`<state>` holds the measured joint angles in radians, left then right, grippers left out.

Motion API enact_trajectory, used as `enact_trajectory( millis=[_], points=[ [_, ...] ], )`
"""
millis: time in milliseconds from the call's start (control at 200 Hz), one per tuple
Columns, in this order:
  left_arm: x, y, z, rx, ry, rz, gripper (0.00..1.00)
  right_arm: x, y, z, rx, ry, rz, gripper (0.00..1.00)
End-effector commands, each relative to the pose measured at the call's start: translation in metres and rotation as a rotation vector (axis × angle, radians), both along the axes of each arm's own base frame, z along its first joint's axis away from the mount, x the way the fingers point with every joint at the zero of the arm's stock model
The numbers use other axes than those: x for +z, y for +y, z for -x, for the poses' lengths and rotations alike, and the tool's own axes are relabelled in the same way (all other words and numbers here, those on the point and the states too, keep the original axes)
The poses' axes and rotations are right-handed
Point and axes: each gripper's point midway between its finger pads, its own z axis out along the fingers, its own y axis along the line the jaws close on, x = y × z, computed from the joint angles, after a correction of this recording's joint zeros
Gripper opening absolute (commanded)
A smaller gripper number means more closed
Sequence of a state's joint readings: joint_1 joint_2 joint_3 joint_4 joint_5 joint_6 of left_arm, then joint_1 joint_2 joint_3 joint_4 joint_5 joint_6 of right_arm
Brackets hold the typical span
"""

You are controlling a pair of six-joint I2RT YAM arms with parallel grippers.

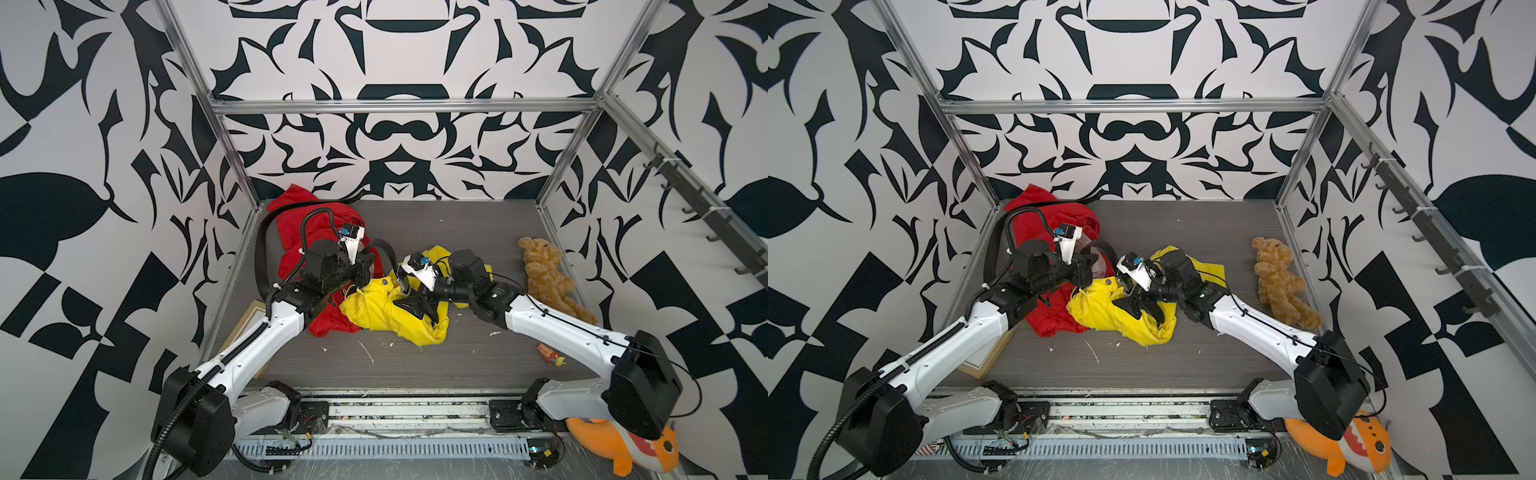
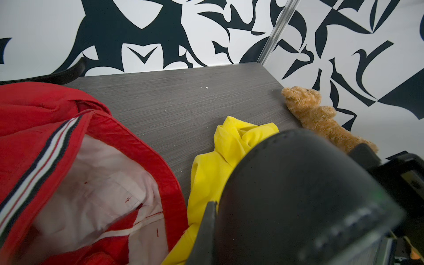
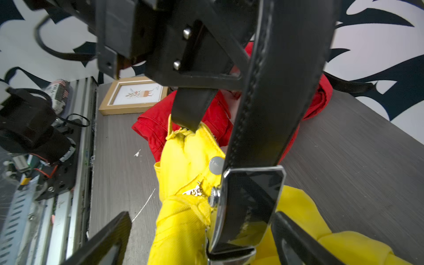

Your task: Remove the belt from the trousers

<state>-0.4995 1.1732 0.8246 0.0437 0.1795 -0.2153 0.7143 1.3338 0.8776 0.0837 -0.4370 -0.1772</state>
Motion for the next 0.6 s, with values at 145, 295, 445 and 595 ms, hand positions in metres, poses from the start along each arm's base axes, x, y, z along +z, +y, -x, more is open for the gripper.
enact_trajectory(
  millis=[145, 295, 445, 595],
  points=[
    [0.029, -0.001, 0.006, -0.013, -0.068, 0.023, 0.00, 0.038, 0.003, -0.032, -0.125, -0.149, -0.069, 0.96],
    [0.029, 0.000, 0.007, -0.012, -0.069, 0.024, 0.00, 0.039, 0.009, -0.024, -0.047, -0.124, -0.095, 0.76],
    [0.029, 0.001, 0.007, -0.005, -0.068, 0.023, 0.00, 0.034, 0.015, -0.018, -0.003, -0.083, -0.108, 0.33],
    [0.023, 0.007, 0.005, 0.031, -0.058, 0.003, 0.00, 0.037, 0.011, -0.016, -0.015, -0.101, -0.117, 0.16]
  ],
)
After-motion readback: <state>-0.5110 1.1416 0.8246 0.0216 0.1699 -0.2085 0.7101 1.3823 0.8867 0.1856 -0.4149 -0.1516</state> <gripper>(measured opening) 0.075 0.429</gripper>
